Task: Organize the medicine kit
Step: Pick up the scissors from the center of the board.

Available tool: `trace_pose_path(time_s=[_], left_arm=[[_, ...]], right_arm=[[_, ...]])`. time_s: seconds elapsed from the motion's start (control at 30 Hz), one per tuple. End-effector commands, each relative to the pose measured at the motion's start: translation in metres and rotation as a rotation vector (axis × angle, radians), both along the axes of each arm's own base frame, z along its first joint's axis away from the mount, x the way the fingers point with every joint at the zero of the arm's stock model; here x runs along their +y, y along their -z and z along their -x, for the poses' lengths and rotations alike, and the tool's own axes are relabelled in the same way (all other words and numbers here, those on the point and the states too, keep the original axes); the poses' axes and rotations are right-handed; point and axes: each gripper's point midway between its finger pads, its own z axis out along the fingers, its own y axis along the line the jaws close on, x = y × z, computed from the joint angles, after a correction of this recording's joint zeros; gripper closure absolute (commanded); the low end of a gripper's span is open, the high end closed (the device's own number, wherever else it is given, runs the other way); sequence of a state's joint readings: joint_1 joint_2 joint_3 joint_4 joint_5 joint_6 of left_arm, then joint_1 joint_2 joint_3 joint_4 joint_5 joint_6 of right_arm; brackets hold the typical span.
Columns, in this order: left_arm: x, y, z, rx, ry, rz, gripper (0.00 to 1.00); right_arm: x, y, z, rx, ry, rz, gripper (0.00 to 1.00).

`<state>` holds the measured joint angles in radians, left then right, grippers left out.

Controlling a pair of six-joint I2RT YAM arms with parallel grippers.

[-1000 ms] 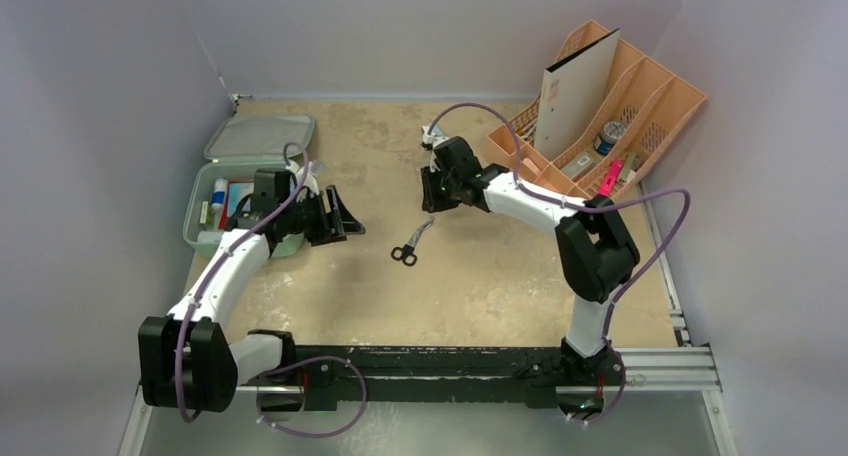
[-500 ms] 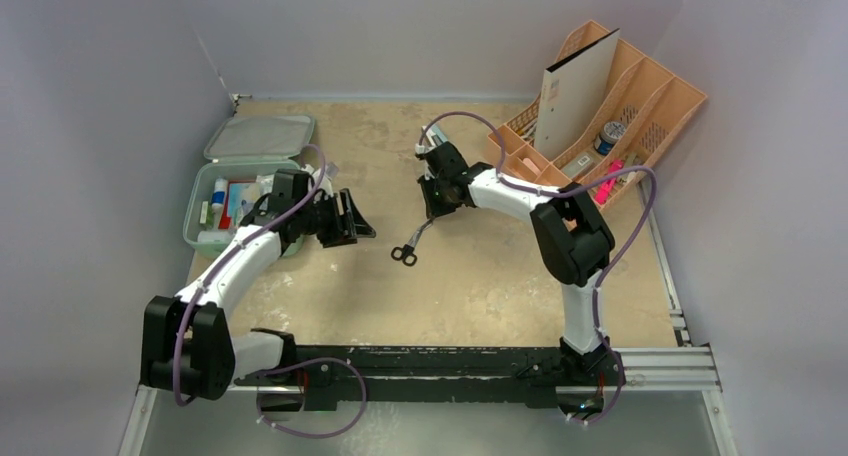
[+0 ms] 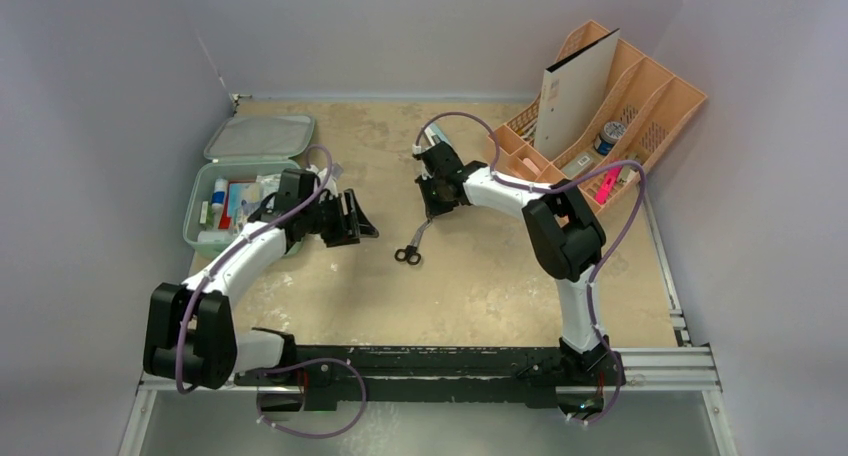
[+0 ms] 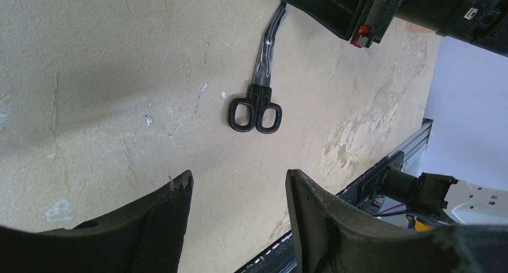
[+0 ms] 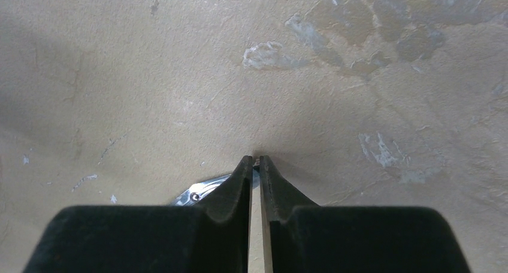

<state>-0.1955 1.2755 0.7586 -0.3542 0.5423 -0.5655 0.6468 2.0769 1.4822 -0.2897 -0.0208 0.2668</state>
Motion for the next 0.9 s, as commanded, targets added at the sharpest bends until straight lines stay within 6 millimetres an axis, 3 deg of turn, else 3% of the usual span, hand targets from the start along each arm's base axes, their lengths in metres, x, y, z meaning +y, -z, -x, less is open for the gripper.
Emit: trace_pose_path(time_s=[0.0,0.43,0.67,0.87], left_arm=[[-0.005,0.006,-0.006,-0.014,0.0,0.001,0.44],[-0.046,0.039,-0.005,0.028,0.037,-0.032,0.44],[-0.056,0.056,-0.001,0.008,0.098,-0.161,0.48],[-0.07,0.054,-0.004,-0.13,0.177,-0.366,0.53]], right_arm=[[-0.008,0.002,-0.001,0.006,0.005,0.044,0.89],[-0.017,0.02,0.01,0.059,0.024,0.076,0.9],[-0.018,0.025,0.014,0.066,0.024,0.075,0.9],[-0.018,0.025,0.015,0.065,0.024,0.067,0.9]])
